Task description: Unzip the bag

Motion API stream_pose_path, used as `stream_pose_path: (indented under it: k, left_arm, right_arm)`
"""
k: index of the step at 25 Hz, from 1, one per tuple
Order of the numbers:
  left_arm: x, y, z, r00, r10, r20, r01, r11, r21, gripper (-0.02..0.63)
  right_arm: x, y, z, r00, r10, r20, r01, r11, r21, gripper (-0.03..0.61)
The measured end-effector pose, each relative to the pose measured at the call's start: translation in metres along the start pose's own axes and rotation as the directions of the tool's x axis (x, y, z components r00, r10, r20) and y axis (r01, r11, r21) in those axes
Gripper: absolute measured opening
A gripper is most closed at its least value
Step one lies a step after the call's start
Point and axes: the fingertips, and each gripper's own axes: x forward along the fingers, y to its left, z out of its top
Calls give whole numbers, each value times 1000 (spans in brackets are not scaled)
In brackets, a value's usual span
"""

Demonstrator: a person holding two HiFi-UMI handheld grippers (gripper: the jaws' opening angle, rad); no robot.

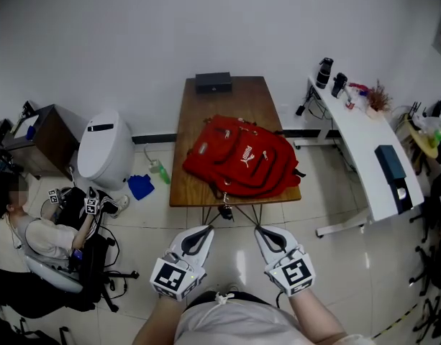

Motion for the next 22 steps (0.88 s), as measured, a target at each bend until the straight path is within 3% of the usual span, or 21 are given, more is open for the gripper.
stream_pose_path:
  k: [22]
  left_arm:
    - [5,0,-9,999,39,4,-39,999,-3,6]
  right_arm:
    - [1,-5,-7,1000,20,17,-20,1000,18,6]
